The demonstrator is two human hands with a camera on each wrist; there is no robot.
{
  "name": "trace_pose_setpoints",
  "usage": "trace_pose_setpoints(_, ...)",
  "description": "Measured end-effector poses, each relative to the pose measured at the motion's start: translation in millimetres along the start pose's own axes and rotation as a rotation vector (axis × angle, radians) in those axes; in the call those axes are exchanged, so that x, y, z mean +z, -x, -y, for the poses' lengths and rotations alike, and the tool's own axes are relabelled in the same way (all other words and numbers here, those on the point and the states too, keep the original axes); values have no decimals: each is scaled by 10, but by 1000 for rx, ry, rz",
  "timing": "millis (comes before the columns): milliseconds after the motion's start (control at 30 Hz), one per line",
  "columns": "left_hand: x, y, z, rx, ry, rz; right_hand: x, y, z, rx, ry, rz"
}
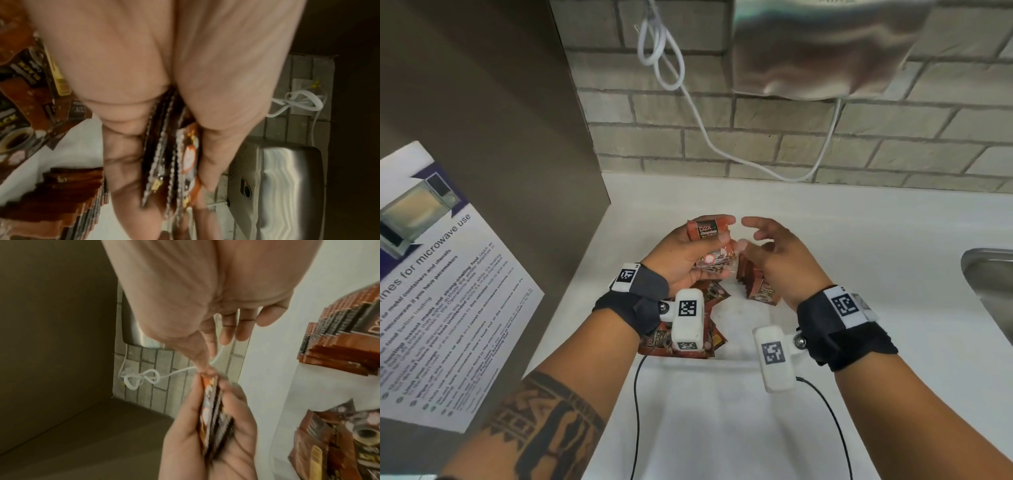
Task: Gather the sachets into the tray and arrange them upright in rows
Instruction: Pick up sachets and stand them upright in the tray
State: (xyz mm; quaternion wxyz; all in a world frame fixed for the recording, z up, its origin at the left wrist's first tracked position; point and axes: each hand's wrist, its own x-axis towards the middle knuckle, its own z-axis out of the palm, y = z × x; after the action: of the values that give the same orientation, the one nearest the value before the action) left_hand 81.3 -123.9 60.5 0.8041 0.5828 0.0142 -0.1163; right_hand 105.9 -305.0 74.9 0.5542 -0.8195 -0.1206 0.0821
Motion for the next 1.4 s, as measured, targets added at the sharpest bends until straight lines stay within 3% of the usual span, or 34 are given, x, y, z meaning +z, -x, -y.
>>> trace_pose_setpoints(400, 108, -43, 96, 35, -155, 97, -277, -201, 179, -88, -8, 102)
trace_pose_setpoints(933, 255, -185, 73, 180, -515, -58, -487, -209, 191, -140, 250, 61)
trace_pose_setpoints(1067, 176, -215, 150, 120, -642, -53, -604, -221, 133, -146, 330, 38)
trace_pose_setpoints(1233, -49, -210, 200, -96, -798, -105, -677, -178, -236, -58, 422, 74)
trace_pose_setpoints(1400, 103, -111, 209, -314, -1062, 213, -608, -84, -632, 42, 387, 92)
